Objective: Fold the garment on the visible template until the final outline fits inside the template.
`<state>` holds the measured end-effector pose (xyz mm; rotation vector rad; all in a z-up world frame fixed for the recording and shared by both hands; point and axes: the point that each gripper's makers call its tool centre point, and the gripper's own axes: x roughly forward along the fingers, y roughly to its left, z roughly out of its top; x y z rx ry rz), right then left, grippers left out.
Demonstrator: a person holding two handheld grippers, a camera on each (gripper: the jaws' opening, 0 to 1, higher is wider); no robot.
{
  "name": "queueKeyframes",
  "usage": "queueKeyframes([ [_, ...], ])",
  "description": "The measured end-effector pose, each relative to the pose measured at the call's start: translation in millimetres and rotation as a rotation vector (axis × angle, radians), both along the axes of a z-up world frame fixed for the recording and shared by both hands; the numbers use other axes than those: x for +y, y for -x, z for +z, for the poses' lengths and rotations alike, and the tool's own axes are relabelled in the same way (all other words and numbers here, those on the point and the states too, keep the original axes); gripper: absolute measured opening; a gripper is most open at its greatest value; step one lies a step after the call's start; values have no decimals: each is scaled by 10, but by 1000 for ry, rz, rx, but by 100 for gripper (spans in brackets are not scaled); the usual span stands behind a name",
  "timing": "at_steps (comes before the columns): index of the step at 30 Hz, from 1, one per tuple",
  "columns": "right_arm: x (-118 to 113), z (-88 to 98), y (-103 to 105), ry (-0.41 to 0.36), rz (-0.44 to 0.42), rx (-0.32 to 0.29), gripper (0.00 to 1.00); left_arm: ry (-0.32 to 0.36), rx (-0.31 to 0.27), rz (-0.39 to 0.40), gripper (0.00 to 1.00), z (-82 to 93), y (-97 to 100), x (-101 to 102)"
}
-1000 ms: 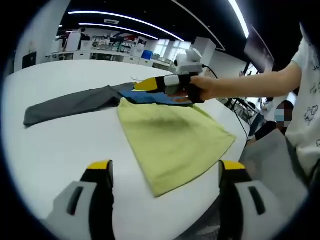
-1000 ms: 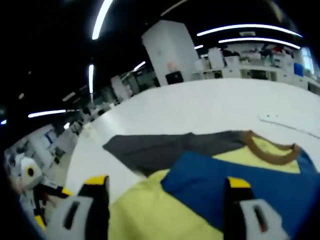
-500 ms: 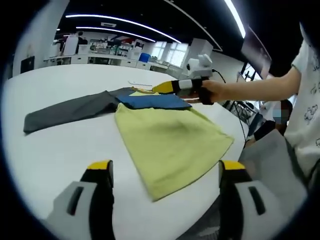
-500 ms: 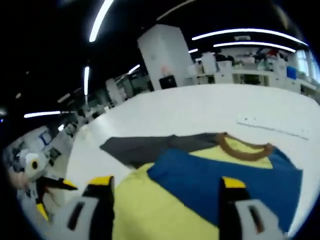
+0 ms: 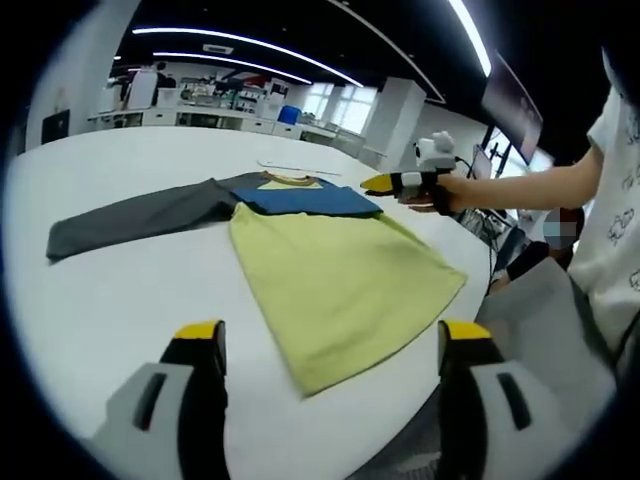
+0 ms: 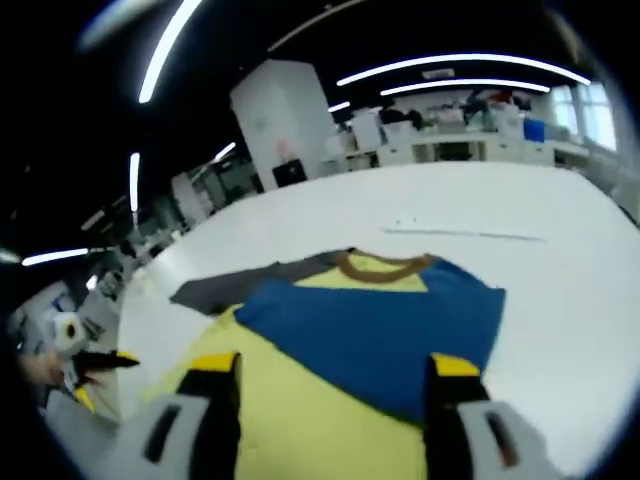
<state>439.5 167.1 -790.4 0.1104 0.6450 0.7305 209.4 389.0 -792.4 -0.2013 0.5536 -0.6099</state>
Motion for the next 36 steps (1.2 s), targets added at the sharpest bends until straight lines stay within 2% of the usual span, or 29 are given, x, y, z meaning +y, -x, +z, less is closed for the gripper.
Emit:
queueKeyframes([
  [6,-409,-115,12,70,-45,10,70,2,-3,0,84,9,-3,-6],
  [13,-778,-245,26,54,-145,59,55,5,5,-5,85,-12,17,-40],
  [17,-837,-254,118,53,-154,75,40,3,10,-6,85,-18,26,-52],
  [21,-912,-294,74,50,-162,86,24,1,11,-5,85,-21,30,-45],
  [26,-892,-338,50,48,-176,102,14,-1,15,-2,84,-21,47,-48],
  [32,-892,-461,-18,71,-165,109,10,-3,22,5,84,-42,64,-27],
  [36,-856,-481,-1,75,-159,114,10,-5,27,11,84,-60,73,-8],
])
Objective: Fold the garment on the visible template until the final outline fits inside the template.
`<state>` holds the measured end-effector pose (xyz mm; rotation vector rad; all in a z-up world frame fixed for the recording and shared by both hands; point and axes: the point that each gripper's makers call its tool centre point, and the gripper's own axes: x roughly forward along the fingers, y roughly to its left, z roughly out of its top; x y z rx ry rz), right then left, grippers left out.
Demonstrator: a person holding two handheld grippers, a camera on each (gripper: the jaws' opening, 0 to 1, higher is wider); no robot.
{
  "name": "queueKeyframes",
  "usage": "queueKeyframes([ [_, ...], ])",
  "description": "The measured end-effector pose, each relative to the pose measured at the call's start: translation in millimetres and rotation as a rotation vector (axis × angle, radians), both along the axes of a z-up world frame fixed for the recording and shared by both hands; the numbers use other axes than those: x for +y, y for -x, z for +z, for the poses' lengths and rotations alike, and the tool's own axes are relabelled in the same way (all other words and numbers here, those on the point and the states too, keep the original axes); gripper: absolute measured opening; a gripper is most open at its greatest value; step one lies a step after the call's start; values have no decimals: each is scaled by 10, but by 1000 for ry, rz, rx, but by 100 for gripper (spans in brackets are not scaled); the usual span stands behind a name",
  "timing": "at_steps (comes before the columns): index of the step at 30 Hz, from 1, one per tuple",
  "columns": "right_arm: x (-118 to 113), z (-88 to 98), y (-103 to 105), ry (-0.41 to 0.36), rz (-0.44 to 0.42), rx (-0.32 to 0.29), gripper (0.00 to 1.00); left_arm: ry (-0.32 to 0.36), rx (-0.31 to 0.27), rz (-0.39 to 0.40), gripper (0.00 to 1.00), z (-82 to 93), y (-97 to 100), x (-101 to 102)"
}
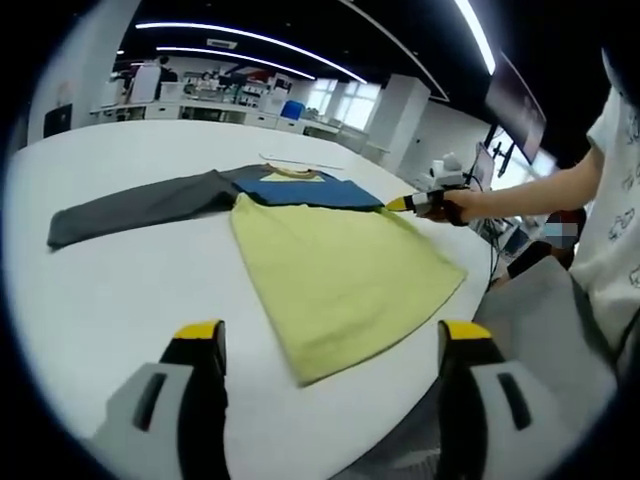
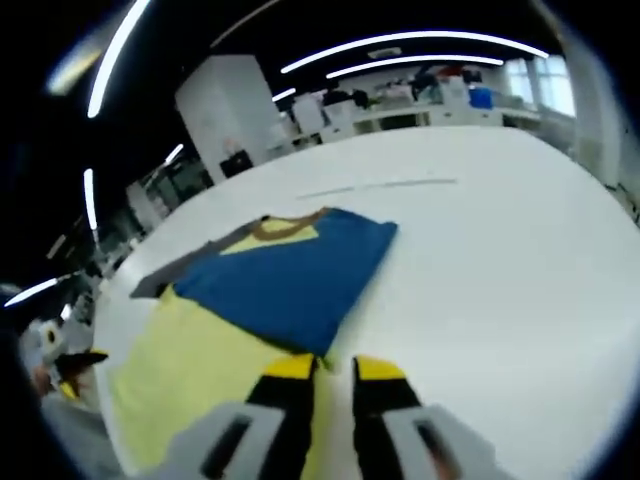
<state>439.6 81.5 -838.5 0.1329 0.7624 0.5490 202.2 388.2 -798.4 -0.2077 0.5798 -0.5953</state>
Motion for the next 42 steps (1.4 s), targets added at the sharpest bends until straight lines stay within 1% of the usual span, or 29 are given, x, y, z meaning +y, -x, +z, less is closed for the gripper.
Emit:
queueKeyframes([
  [5,66,7,12,-1,7,-2,7,-3,8,-1,84,-23,12,5],
  [8,91,17,1,9,8,-15,2,-2,9,0,84,-30,14,11],
  [10,77,7,-8,14,2,-13,0,0,7,0,84,-26,13,12],
  [16,39,62,-24,-2,-22,-22,0,-3,9,0,84,-27,17,12],
  [18,-26,37,-55,15,-31,-28,0,-4,11,-1,84,-41,15,20],
  [20,-85,12,-89,10,-47,-18,0,-3,10,-3,84,-39,14,11],
  [26,-102,-33,-110,51,-50,-23,0,0,11,-1,84,-35,13,2],
  [30,-95,-46,-94,59,-50,-21,0,-1,12,2,84,-34,20,7],
  [35,-92,-49,-100,51,-46,-16,0,-2,13,1,84,-43,14,20],
  [37,-82,-40,-82,46,-33,-16,3,0,10,1,84,-35,5,21],
  [38,-77,-38,-78,36,-24,-14,7,0,8,-1,84,-29,0,20],
  [40,-56,-25,-41,38,0,-18,20,-1,7,0,84,-23,-8,21],
  [42,-24,-8,8,50,51,-30,31,-2,5,-3,84,-14,-15,15],
])
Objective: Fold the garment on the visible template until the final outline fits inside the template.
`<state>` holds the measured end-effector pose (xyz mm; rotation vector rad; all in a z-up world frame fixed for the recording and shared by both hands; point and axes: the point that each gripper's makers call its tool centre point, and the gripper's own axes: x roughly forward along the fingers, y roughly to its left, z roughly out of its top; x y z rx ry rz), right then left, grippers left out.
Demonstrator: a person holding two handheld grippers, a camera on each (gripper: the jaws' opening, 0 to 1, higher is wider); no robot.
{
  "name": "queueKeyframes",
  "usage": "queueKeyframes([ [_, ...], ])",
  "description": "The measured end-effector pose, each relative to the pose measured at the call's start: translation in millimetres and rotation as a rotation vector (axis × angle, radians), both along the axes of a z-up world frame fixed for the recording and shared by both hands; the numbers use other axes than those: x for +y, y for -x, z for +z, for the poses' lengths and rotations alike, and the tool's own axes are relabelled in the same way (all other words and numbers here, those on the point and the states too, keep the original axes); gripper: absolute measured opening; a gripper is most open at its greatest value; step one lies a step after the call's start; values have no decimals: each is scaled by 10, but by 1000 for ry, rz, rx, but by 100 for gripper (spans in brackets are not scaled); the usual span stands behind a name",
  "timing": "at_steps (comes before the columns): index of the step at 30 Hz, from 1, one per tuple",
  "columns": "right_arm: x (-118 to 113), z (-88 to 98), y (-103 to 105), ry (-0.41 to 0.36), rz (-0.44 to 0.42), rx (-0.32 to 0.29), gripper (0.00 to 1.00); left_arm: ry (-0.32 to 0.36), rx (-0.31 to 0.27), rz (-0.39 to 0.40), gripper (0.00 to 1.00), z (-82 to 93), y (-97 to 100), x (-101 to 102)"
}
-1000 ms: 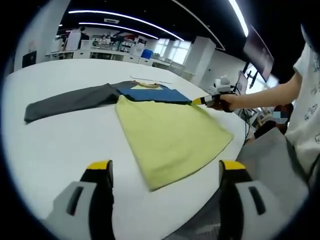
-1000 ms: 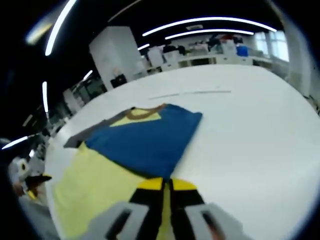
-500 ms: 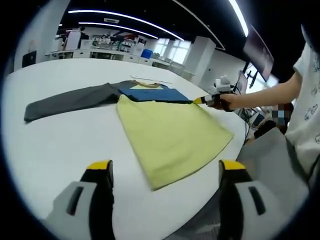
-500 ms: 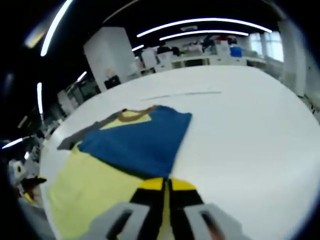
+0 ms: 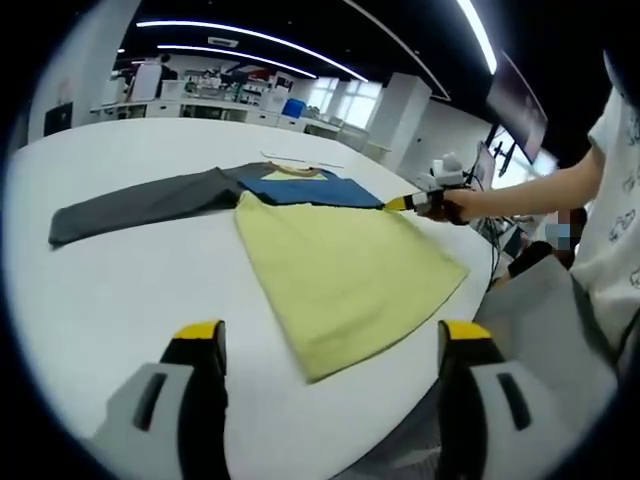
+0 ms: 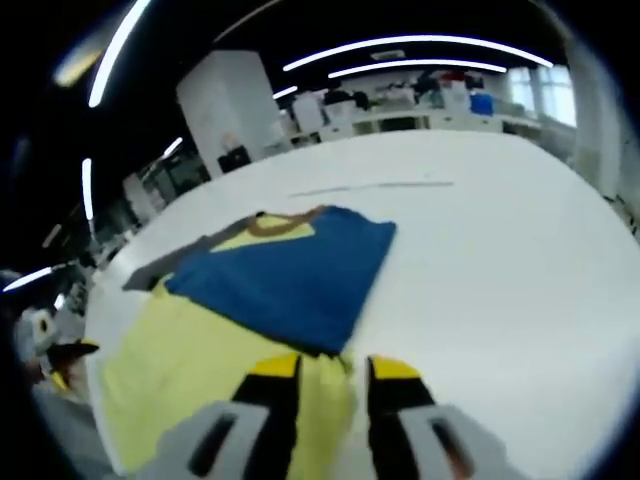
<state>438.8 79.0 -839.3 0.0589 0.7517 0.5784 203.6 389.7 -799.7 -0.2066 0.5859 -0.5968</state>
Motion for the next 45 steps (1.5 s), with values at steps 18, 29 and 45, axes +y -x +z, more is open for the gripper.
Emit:
queueKeyframes([
  [18,174,375,520,-2,159,-77,99,1,-17,19,86,80,-194,246],
  [29,208,640,787,-49,170,-116,99,16,-24,220,81,181,-773,1109],
  [45,173,937,1298,-216,40,-144,95,-110,21,695,61,-203,-1229,2711],
])
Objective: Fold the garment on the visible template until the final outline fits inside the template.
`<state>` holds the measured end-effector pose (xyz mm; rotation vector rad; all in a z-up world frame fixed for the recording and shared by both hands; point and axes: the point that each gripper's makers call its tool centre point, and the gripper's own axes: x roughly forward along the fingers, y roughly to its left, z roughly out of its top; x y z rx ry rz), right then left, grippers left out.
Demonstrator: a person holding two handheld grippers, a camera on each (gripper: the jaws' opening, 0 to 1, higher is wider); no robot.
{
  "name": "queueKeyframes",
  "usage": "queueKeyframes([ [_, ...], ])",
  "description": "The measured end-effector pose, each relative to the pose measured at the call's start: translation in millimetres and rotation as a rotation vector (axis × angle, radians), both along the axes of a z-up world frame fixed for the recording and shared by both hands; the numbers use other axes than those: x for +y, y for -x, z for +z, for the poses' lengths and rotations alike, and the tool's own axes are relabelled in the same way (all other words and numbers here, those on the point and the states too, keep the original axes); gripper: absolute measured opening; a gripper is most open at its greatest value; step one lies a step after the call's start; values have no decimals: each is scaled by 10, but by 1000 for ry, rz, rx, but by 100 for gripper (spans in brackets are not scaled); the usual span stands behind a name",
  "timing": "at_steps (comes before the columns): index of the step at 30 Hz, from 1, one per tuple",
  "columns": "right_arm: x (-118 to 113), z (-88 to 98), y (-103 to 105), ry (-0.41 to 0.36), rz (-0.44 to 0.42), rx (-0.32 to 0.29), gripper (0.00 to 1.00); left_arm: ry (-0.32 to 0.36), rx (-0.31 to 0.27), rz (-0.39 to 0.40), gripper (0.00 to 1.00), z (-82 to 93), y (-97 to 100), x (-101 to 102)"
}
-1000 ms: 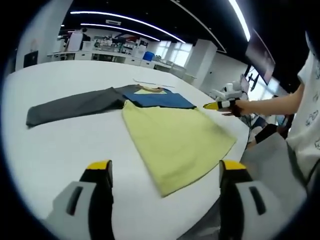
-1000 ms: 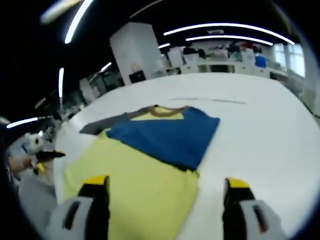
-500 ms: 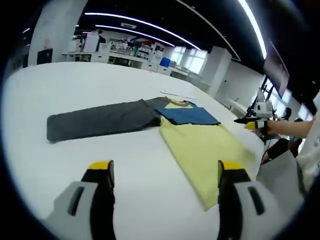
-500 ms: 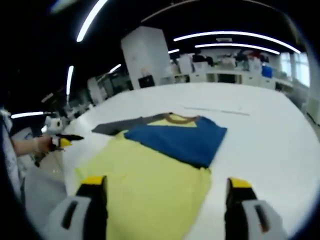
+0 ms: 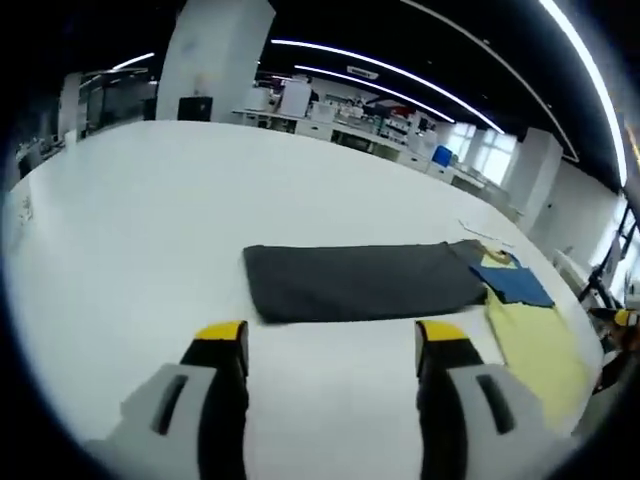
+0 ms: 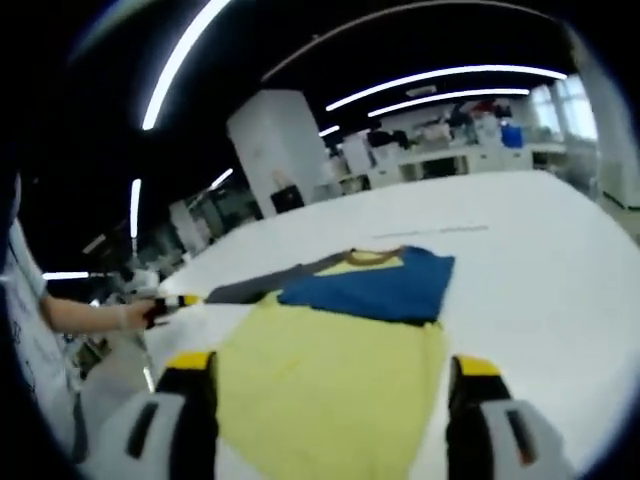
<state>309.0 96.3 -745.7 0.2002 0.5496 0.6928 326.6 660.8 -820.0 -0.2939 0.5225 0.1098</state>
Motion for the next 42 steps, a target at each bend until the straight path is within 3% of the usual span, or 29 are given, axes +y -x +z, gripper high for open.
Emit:
queueKeyframes([
  [3,-58,25,79,-39,-37,19,95,10,7,56,51,-32,-43,92],
  [8,-188,20,150,-43,-78,29,93,-18,33,77,45,-154,-117,150],
  [11,-219,40,181,-56,-107,37,91,-36,46,99,36,-176,-113,183],
  [13,-241,42,201,-54,-107,31,90,23,51,159,26,-192,-125,196],
  [14,-253,35,204,-56,-110,34,90,-1,78,173,23,-212,-86,236],
  [15,-267,28,212,-60,-114,39,90,-30,69,166,21,-204,-106,259],
  [19,-276,11,244,-47,-114,41,89,-43,84,200,13,-217,-103,318],
  [27,-275,-7,267,-49,-110,49,87,-59,116,177,0,-192,-153,280],
  [31,-238,-29,275,-47,-99,51,86,-58,45,137,0,41,-254,169],
  [35,-176,-48,283,-37,-78,53,86,-70,-21,33,0,270,-445,-34],
  [37,-148,-44,281,-48,-71,57,86,-70,-57,-18,0,461,-567,-207],
  [42,-83,-13,263,-61,-64,52,85,-79,-93,-124,0,662,-808,-566],
])
